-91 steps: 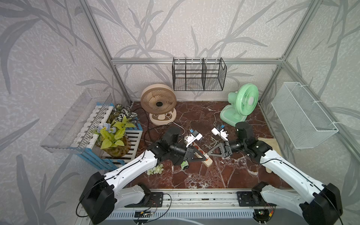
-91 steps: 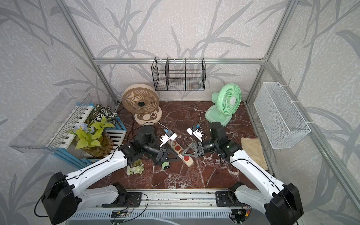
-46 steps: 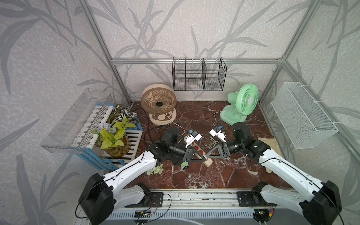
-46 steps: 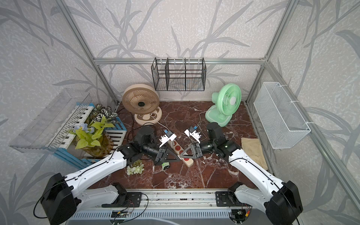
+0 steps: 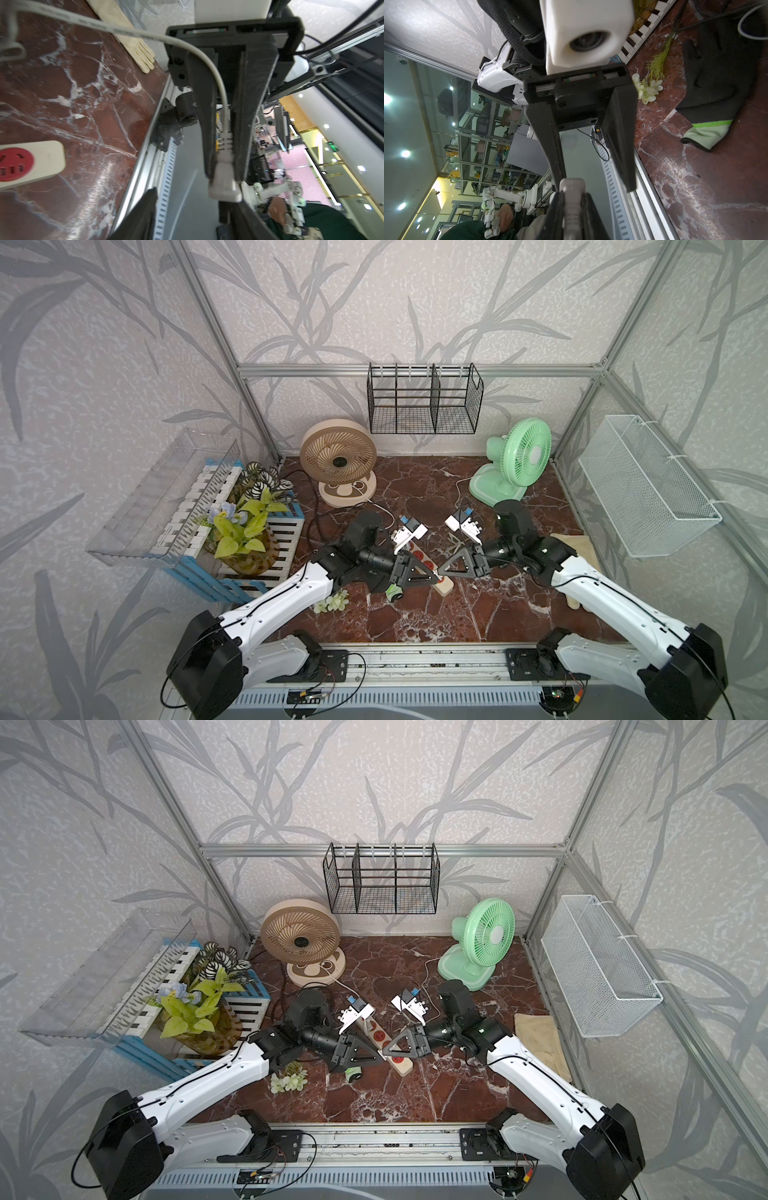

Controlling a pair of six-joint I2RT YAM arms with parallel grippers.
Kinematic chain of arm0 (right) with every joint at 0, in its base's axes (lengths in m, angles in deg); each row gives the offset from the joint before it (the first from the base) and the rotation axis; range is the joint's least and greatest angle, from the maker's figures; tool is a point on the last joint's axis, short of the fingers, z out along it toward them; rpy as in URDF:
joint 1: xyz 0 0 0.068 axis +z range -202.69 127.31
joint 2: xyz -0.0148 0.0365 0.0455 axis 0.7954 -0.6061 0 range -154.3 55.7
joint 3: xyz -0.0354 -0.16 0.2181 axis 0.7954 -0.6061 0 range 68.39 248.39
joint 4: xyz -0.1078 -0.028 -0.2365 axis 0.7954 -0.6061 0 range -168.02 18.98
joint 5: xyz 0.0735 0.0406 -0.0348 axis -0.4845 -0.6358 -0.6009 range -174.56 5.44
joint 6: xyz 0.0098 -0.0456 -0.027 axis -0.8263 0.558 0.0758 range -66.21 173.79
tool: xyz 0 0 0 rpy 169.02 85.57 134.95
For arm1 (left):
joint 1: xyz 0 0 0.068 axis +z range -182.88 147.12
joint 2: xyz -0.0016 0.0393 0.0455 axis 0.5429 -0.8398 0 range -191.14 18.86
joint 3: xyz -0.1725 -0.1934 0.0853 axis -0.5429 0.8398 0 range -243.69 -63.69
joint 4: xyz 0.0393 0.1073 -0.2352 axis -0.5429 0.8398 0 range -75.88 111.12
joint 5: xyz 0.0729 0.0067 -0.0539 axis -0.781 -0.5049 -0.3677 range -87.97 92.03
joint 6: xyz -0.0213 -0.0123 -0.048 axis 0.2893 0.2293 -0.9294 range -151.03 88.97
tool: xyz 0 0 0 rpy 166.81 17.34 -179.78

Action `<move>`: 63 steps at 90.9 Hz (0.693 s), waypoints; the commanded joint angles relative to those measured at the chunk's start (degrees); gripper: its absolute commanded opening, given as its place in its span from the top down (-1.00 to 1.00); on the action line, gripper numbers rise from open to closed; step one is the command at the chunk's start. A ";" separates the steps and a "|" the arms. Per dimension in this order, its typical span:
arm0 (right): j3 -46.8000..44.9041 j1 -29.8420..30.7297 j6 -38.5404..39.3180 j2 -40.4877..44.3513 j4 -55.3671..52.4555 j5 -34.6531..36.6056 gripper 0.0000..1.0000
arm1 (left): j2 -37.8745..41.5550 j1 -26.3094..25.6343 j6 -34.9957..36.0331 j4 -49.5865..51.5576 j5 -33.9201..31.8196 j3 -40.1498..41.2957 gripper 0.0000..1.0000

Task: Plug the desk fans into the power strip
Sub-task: Pick up the plug from the center of the board.

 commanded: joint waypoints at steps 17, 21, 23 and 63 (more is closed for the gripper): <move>3.95 1.12 7.73 3.38 -15.68 17.68 1.00 | 9.48 3.46 -1.90 1.54 -13.81 1.49 -0.94; 4.30 1.13 7.76 4.38 -17.33 22.09 1.00 | 11.04 3.68 -2.20 2.28 -15.35 1.92 -0.99; 4.41 1.20 7.74 4.92 -18.11 24.45 1.00 | 11.76 3.79 -2.19 3.00 -16.46 2.04 -1.00; 12.15 6.92 9.20 5.54 -28.79 65.90 1.00 | 20.18 4.61 -6.50 16.60 -38.52 2.95 -1.00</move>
